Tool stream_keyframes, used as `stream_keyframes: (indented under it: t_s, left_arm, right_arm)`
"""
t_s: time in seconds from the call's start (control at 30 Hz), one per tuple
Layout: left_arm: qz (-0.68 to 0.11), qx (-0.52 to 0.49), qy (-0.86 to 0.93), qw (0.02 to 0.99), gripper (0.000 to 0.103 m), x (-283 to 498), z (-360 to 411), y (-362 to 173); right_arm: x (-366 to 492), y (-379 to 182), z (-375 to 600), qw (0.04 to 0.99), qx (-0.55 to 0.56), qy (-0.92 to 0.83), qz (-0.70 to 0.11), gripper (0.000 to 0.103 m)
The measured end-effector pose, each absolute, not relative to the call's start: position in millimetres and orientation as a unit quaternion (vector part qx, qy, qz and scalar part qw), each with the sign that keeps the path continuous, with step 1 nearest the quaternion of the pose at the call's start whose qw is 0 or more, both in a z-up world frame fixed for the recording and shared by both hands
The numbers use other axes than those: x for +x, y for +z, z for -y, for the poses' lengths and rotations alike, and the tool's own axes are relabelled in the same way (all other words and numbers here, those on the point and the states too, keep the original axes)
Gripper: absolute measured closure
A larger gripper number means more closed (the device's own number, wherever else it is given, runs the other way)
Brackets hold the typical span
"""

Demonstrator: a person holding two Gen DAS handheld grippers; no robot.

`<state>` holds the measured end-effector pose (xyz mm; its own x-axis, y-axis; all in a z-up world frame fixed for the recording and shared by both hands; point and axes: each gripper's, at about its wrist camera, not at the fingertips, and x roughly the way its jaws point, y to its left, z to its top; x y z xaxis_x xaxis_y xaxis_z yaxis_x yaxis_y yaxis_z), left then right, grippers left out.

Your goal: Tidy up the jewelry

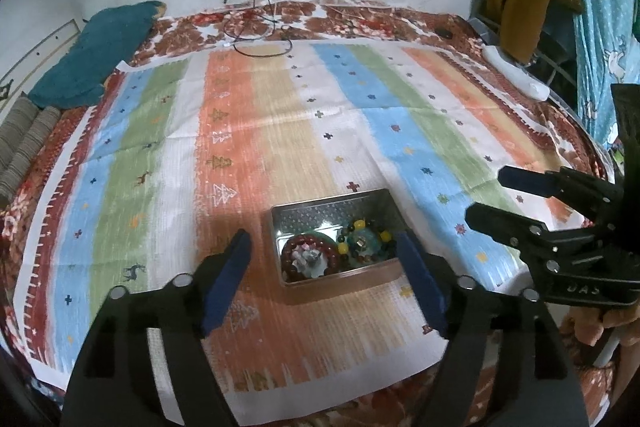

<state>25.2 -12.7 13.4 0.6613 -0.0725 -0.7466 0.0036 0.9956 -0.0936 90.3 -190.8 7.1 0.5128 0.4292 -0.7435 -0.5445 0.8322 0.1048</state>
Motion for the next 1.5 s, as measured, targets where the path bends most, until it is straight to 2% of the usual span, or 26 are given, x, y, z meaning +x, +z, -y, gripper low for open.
stream_keyframes:
  t_s: [0.13,0.2,0.27,0.4,0.6,1.5]
  left_arm:
    - [-0.397,-0.036,-0.014,0.917,0.012,19,15,14]
    - [-0.393,-0.03,-0.012,0.919,0.008,17,17,14]
    - [-0.388,-0.021,-0.01,0.921,0.006,14,20,13]
    - [-0.384,-0.013,-0.003,0.923,0.006,11,23,12]
    - [-0.379,-0.012,-0.001,0.925,0.006,6,23,11]
    - [-0.364,-0.004,0.019,0.931,0.006,1,26,13]
  right_arm:
    - [86,7,196,0.869,-0.067,0.283,-0.4,0.023]
    - [84,7,200,0.872,-0.062,0.282,-0.394,0.018]
    - [82,8,202,0.875,-0.061,0.281,-0.39,0.017]
    - [79,9,204,0.877,-0.058,0.28,-0.387,0.01]
    - [73,8,207,0.878,-0.061,0.285,-0.381,0.007]
    - [68,7,207,0.879,-0.071,0.288,-0.372,0.006]
